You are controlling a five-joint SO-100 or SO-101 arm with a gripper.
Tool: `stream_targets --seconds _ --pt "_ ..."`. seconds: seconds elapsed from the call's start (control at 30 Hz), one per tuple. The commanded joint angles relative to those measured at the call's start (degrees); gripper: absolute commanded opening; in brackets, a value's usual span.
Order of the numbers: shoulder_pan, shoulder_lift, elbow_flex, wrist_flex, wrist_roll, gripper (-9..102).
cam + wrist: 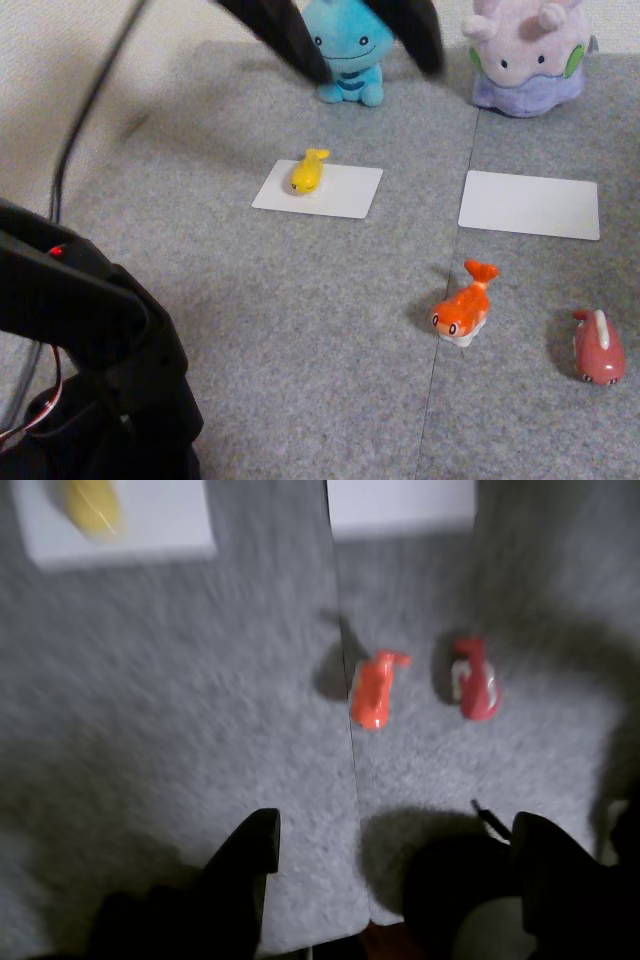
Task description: Wooper wants to eat egg sudhi, and Goomy wants to eat shrimp sushi
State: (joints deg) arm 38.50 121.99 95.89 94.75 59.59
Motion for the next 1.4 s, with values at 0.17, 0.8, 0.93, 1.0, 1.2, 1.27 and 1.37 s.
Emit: stream_targets --seconds 0.17,0.8,0.93,1.0,1.2,1.27,1.37 --pt "3.9 -6.0 17.1 -15.8 -5.9 27" --pt "13.7 -24.2 24.1 -35.6 -13.9 27" --pt "12.9 -27.9 24.0 -37.9 -12.7 27" --pt "12.9 -28.4 23.8 -38.2 -12.7 27" --pt "12.9 -28.7 23.8 -41.0 -11.0 27" --pt "12.9 -28.7 23.8 -41.0 -10.8 26" --pt "12.9 -28.6 23.8 -41.0 -10.7 20"
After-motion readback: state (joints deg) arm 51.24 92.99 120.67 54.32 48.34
